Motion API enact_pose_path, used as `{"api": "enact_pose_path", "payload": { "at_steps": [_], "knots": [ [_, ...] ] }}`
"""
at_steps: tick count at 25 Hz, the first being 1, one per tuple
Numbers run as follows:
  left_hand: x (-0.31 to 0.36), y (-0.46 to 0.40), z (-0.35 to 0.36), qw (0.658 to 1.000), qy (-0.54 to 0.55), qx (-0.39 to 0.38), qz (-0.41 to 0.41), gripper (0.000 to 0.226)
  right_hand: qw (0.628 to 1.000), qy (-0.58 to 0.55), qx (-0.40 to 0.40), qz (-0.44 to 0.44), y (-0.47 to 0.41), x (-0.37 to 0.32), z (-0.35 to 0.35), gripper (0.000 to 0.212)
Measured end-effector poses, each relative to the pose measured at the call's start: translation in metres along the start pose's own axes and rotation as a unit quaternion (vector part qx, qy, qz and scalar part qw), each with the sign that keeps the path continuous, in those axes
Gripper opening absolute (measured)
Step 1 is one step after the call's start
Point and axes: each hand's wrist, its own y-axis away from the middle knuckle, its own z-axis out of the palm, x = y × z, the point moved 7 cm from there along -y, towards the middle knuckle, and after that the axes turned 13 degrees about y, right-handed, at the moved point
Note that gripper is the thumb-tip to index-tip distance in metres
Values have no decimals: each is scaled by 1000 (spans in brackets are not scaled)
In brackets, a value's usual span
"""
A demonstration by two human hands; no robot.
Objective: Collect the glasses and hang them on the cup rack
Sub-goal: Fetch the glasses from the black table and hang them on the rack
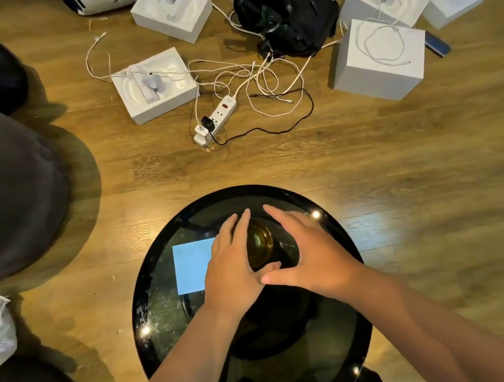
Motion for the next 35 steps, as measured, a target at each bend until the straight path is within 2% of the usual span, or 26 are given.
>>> {"api": "enact_pose_path", "payload": {
  "at_steps": [6,11,14,19,23,29,35],
  "knots": [
    [-2,-9,0,1000,-8,24,1,95,1000,-11,4,5,4,17,3,112],
    [4,-5,-2,999,-35,2,-27,95,1000,-10,-6,15,13,25,-10,116],
    [28,-5,-3,999,-37,-11,-8,97,999,-31,-10,23,20,29,-20,117],
    [108,-3,-21,997,-35,-12,65,98,998,-57,28,11,40,23,-50,120],
    [179,5,-42,993,-44,-16,113,101,985,-144,95,7,62,11,-89,116],
    [300,35,-67,984,-47,-25,169,101,953,-246,175,-5,117,-3,-173,101],
    [432,74,-82,973,-35,-48,224,102,933,-259,247,-44,193,-21,-277,100]
  ]
}}
